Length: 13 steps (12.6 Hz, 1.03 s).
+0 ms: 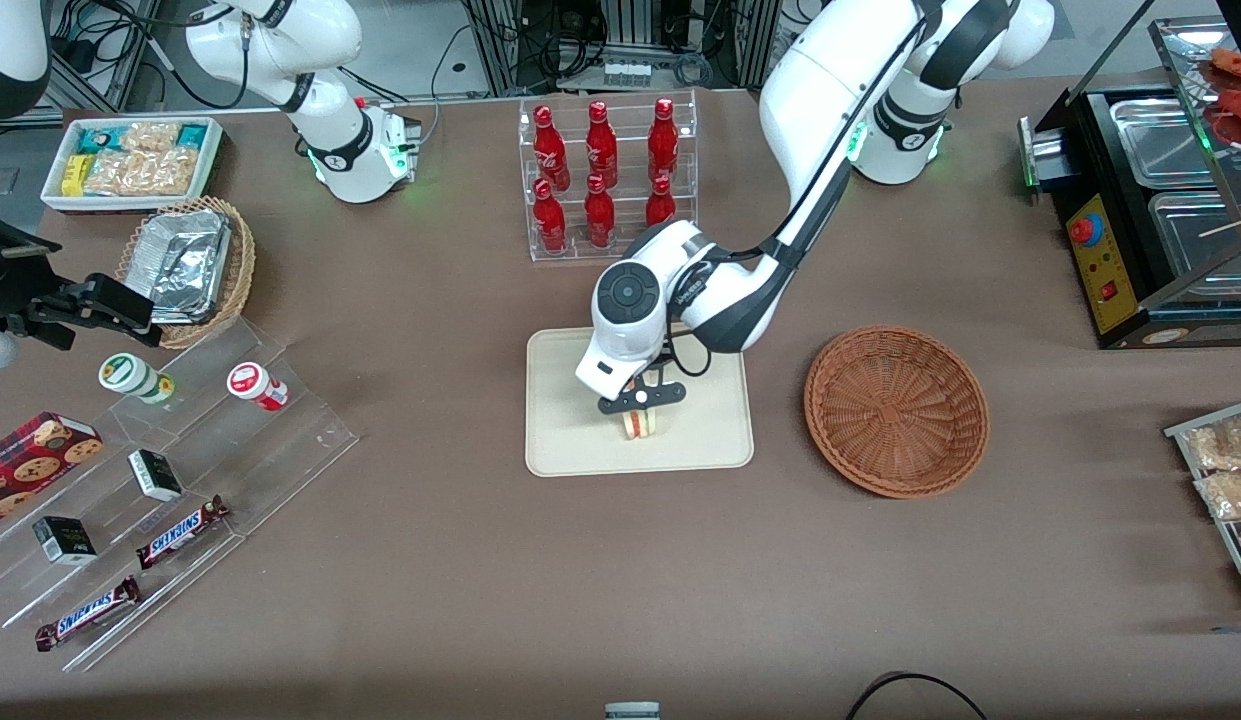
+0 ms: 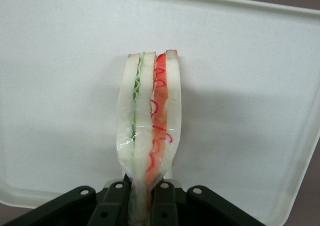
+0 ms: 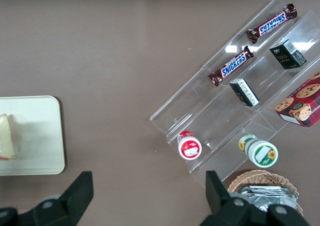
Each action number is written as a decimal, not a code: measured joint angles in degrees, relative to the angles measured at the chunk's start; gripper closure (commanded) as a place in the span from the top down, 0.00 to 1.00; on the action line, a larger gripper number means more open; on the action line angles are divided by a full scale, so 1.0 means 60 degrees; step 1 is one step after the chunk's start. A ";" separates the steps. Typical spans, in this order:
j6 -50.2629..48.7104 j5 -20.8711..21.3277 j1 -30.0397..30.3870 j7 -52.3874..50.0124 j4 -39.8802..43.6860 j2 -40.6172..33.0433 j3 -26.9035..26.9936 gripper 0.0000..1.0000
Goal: Place sandwich from basket to tray
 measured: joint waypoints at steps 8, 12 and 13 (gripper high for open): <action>-0.0043 0.0282 -0.0034 0.0001 0.0367 -0.0133 0.0007 1.00; -0.1889 0.0351 0.0040 -0.0001 0.0475 -0.1413 0.0162 1.00; -0.2287 0.0352 0.0205 0.0002 0.0478 -0.1659 0.0220 1.00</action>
